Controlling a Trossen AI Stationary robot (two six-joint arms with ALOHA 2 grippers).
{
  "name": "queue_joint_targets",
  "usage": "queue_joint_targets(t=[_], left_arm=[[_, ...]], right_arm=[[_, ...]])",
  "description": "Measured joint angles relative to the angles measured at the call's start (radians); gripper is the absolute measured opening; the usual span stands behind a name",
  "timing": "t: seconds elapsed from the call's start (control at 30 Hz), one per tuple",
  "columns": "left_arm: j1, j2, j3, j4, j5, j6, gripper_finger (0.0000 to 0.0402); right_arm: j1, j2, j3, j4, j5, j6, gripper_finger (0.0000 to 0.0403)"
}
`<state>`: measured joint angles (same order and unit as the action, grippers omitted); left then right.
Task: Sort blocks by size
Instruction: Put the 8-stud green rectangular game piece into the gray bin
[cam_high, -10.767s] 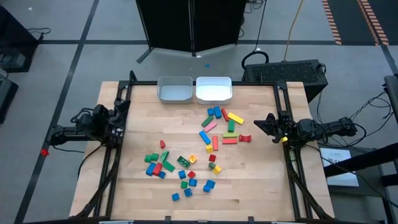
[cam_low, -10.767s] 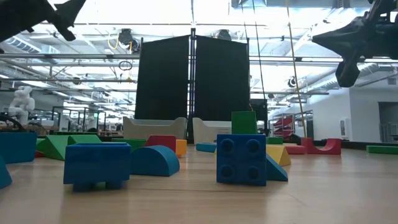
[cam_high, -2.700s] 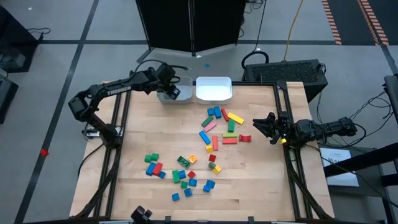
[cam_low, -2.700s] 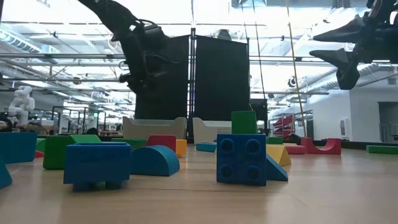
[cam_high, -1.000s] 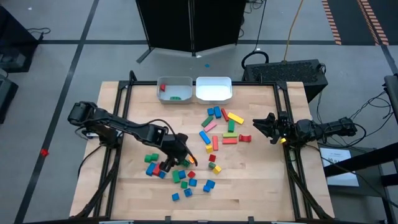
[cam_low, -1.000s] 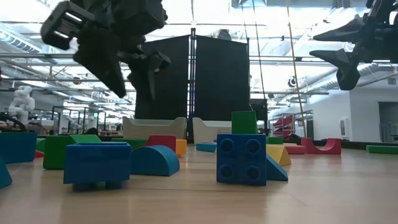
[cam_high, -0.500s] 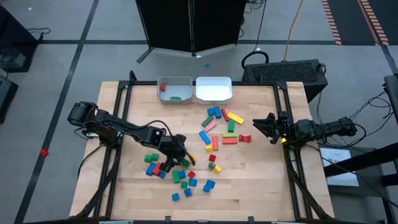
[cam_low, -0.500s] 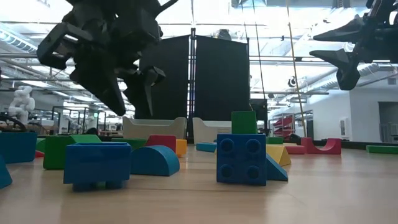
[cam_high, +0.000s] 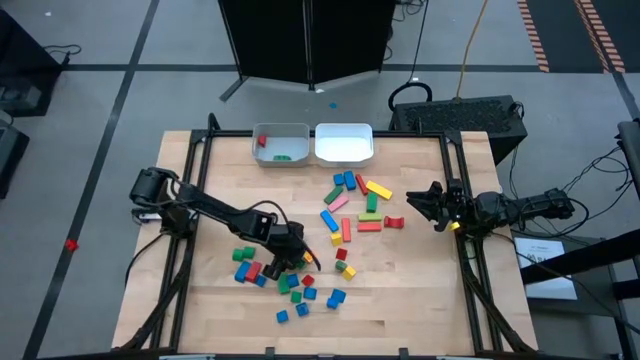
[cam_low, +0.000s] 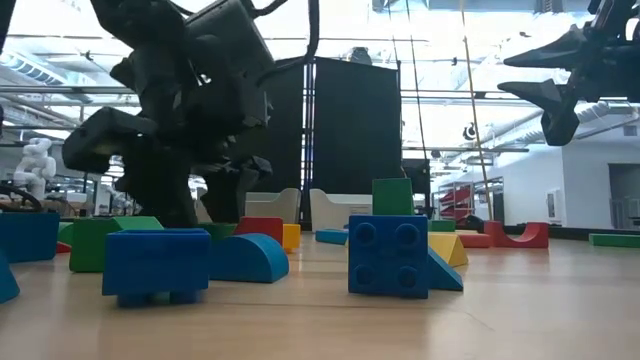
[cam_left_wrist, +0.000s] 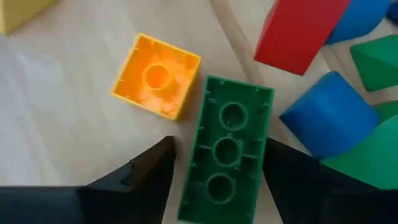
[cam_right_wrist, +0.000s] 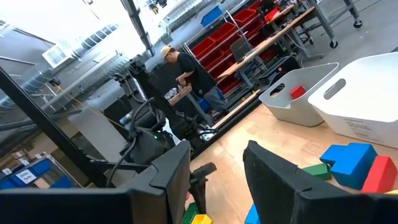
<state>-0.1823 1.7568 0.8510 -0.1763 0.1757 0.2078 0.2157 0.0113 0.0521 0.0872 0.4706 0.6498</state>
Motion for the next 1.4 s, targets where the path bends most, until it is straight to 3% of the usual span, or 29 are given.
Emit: queue_joint_targets(t=[0.1, 0.23, 0.47, 0.63, 0.73, 1.0, 1.23, 1.4], left_arm=[[0.000, 0.022, 0.003, -0.021, 0.009, -0.034, 0.0202], [0.000, 0.021, 0.004, -0.032, 0.016, -0.046, 0.0129], [0.008, -0.028, 0.016, -0.074, -0.027, -0.087, 0.0124], [0.078, -0.109, 0.013, -0.164, -0.066, -0.153, 0.0124], [0.153, -0.170, 0.013, -0.202, -0.113, -0.206, 0.0124], [0.472, -0.338, 0.016, -0.210, -0.441, -0.333, 0.0124], [0.766, -0.367, 0.017, -0.197, -0.453, -0.335, 0.0124], [0.842, -0.343, 0.017, -0.197, -0.429, -0.301, 0.0125]], right_arm=[[0.000, 0.000, 0.000, -0.002, 0.000, 0.000, 0.0144], [0.000, 0.000, 0.000, -0.003, 0.000, -0.001, 0.0144], [0.000, 0.000, 0.000, -0.003, 0.000, -0.003, 0.0144], [0.000, 0.000, 0.000, -0.015, 0.000, -0.006, 0.0144], [0.000, 0.000, 0.000, -0.021, 0.000, -0.007, 0.0144], [0.000, 0.000, 0.000, -0.062, 0.001, -0.007, 0.0144], [0.000, 0.000, 0.000, -0.063, 0.002, -0.004, 0.0144], [0.000, 0.000, 0.000, -0.062, 0.003, -0.004, 0.0144]])
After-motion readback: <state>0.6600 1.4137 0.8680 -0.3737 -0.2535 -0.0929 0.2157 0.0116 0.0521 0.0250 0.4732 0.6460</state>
